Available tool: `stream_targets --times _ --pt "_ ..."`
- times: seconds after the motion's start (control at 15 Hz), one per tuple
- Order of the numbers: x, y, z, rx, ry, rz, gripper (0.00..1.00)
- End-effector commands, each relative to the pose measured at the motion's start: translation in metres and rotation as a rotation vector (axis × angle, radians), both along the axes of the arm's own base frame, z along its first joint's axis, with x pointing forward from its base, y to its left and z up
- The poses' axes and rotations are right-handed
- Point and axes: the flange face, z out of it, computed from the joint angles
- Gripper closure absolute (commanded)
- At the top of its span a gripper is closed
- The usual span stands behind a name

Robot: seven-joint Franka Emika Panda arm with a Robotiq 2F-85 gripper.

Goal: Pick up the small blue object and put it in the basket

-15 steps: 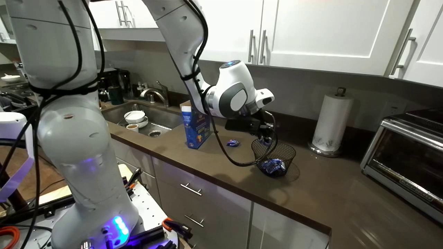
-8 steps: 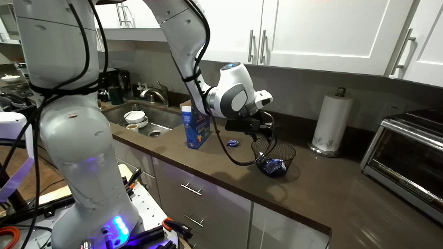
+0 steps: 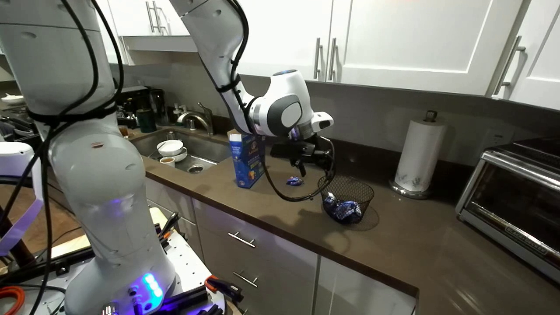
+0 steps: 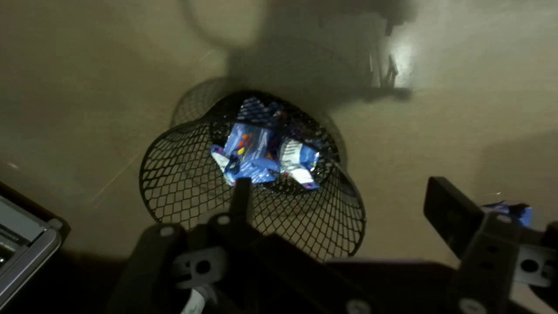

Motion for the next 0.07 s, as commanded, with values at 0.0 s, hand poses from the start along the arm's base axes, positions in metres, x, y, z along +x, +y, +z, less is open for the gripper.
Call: stream_targets --times 0.0 --pt "-0.0222 0.0184 0.011 0.03 0.079 -0.004 0.0"
